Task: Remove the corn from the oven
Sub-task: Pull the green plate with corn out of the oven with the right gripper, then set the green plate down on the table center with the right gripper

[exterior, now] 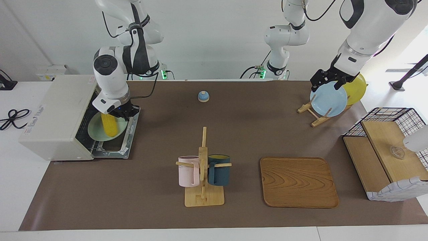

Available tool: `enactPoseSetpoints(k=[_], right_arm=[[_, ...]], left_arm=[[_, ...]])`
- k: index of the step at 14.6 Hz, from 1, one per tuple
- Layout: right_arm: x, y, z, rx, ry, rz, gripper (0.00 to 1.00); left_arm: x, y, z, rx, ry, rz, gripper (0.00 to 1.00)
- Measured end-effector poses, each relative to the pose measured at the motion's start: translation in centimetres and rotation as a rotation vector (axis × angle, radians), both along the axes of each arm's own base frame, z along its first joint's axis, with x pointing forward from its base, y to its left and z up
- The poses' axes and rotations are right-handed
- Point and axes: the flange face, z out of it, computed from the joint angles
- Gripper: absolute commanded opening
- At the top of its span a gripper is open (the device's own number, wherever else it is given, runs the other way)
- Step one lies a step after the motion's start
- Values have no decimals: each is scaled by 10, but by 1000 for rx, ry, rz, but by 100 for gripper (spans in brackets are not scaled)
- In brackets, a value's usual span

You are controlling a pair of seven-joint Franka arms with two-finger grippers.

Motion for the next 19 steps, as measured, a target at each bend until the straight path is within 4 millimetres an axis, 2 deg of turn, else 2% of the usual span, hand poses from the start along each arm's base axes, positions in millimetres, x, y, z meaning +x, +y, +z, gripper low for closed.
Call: enactPoseSetpoints(k=[4, 8, 10, 13, 15, 18, 19], right_arm=[[10, 91, 9, -31, -13, -42, 0], [12, 176, -1, -49, -45, -77, 0], [10, 223, -14, -61, -59, -107, 0], [6, 286, -53, -65, -71, -144, 0], [9, 305, -77, -29, -85, -147, 0], [7, 317, -95, 2, -81, -174, 0], [7, 318, -96, 9, -77, -194, 8]], left_arm=[[0, 0, 0, 0, 0, 0, 100], [0, 0, 0, 0, 0, -1, 100], [0, 0, 0, 0, 0, -1, 100], [0, -1, 0, 0, 0, -3, 100], [0, -2, 0, -1, -5, -4, 100], [2, -3, 2, -2, -20, -5, 100], [2, -3, 2, -3, -24, -5, 100]])
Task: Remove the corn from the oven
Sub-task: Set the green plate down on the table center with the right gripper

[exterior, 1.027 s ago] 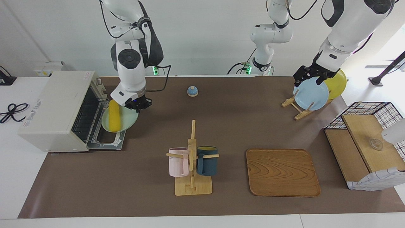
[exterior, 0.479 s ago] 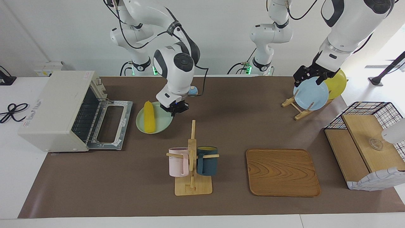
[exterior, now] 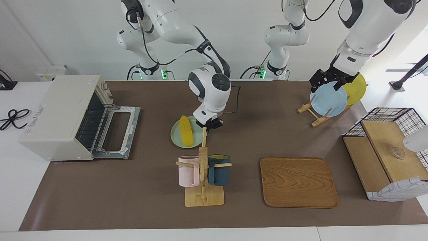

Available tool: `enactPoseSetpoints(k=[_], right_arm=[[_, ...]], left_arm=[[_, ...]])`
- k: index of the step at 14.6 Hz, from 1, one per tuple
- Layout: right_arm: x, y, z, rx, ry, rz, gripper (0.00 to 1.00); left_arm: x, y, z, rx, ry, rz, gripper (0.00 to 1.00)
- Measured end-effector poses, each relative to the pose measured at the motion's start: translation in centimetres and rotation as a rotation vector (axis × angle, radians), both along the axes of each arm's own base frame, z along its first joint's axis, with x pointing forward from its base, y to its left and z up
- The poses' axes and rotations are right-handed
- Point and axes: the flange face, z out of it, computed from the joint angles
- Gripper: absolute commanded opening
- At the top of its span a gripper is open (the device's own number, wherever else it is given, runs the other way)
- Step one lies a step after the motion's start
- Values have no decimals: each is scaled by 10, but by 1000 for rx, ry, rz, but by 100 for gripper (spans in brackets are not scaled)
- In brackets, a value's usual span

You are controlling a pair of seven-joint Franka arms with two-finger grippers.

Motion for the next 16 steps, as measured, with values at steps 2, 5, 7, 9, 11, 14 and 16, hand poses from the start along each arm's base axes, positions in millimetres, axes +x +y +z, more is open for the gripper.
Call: enactPoseSetpoints(k=[2, 5, 7, 9, 11, 14, 16], right_arm=[[0, 3, 3, 31, 8, -47, 37], [8, 6, 19, 59, -21, -67, 53], [19, -2, 35, 64, -38, -80, 47], [30, -28, 54, 39, -26, -74, 33], [35, -58, 69, -27, -20, -73, 27], [36, -114, 52, -128, 2, -100, 16], [39, -164, 29, -139, 36, -127, 3]], left_arm=[[1, 0, 0, -1, -9, 0, 100], [2, -1, -1, -2, -16, -1, 100], [3, -2, -1, -2, -19, -3, 100], [3, -4, -1, -3, -26, -7, 100], [3, -10, -4, -6, -26, -18, 100], [-1, -46, -17, -10, -23, -84, 100], [-9, -83, -30, -19, -14, -143, 100]])
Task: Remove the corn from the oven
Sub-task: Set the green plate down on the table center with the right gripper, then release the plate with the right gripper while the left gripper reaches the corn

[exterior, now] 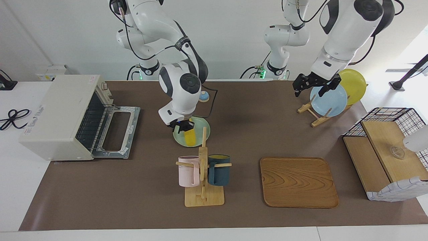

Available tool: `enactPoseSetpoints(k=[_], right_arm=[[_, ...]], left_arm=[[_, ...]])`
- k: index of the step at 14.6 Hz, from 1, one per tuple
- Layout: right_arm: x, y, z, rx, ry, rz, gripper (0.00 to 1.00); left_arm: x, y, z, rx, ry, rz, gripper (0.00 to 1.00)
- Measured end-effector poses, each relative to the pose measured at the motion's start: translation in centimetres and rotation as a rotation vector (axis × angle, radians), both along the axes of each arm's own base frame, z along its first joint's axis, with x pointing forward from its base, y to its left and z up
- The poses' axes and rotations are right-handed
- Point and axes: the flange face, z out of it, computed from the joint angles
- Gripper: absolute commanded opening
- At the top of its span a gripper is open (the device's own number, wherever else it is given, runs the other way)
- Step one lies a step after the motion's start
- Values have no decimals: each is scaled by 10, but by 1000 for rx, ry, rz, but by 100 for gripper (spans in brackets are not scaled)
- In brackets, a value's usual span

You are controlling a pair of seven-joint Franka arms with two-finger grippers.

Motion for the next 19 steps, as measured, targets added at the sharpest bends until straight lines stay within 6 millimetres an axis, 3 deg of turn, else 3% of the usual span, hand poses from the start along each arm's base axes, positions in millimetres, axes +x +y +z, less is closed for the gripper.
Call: enactPoseSetpoints(k=[4, 7, 10, 16, 19], right_arm=[[6, -90, -28, 15, 52, -31, 0], [8, -137, -34, 39, 64, -16, 0], [1, -174, -55, 70, 44, 8, 0], [-2, -167, -47, 8, 66, 99, 0], [6, -166, -11, -18, 138, 133, 0]], left_arm=[[-12, -41, -16, -49, 3, -46, 100], [-26, -81, -28, -60, -16, -30, 100], [-48, -137, -46, -76, -51, 10, 100], [-87, -255, -108, -137, -105, 113, 100], [-94, -295, -139, -166, -117, 175, 100]])
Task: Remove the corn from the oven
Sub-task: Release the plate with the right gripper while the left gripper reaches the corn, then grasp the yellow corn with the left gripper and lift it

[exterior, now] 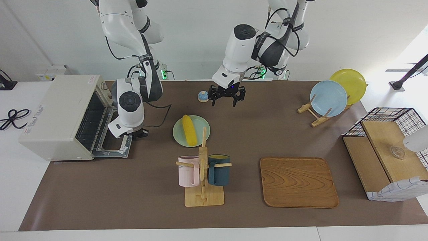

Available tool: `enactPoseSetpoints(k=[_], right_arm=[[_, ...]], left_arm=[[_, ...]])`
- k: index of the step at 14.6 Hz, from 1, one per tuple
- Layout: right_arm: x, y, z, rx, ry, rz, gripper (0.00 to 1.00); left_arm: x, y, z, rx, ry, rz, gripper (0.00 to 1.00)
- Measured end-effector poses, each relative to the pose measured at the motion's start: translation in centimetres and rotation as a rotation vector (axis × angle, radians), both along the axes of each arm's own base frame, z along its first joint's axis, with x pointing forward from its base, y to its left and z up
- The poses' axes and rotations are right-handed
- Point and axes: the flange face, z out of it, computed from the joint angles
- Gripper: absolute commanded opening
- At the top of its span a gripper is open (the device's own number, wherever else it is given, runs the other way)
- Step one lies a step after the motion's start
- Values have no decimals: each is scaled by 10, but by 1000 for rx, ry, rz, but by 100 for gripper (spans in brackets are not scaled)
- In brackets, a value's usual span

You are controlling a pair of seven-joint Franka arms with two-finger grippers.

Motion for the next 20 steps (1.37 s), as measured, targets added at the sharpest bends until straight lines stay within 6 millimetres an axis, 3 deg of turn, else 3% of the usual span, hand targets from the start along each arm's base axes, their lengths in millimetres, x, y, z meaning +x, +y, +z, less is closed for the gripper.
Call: enactPoseSetpoints(k=[3, 5, 6, 10, 13, 15, 18, 20], right_arm=[[-1, -18, 59, -8, 45, 44, 2], [-10, -47, 91, 1, 60, 51, 6], [-17, -75, 109, 15, 72, 63, 8], [-23, -128, 129, 48, 74, 98, 12], [-26, -131, 133, 53, 80, 110, 15], [-31, -131, 144, 54, 94, 100, 26], [-37, -125, 199, 129, 58, 53, 42], [-46, -122, 249, 184, 1, 31, 50]], left_arm=[[8, -22, -16, -19, -2, 45, 100], [13, -34, -28, -17, 7, 58, 100], [8, -55, -47, -10, 22, 62, 100], [16, -89, -77, -29, 12, 58, 100], [10, -102, -94, -36, -12, 39, 100], [11, -103, -102, -11, -39, 16, 100], [5, -107, -113, 9, -35, 2, 100], [-10, -120, -139, 42, -22, 17, 100]])
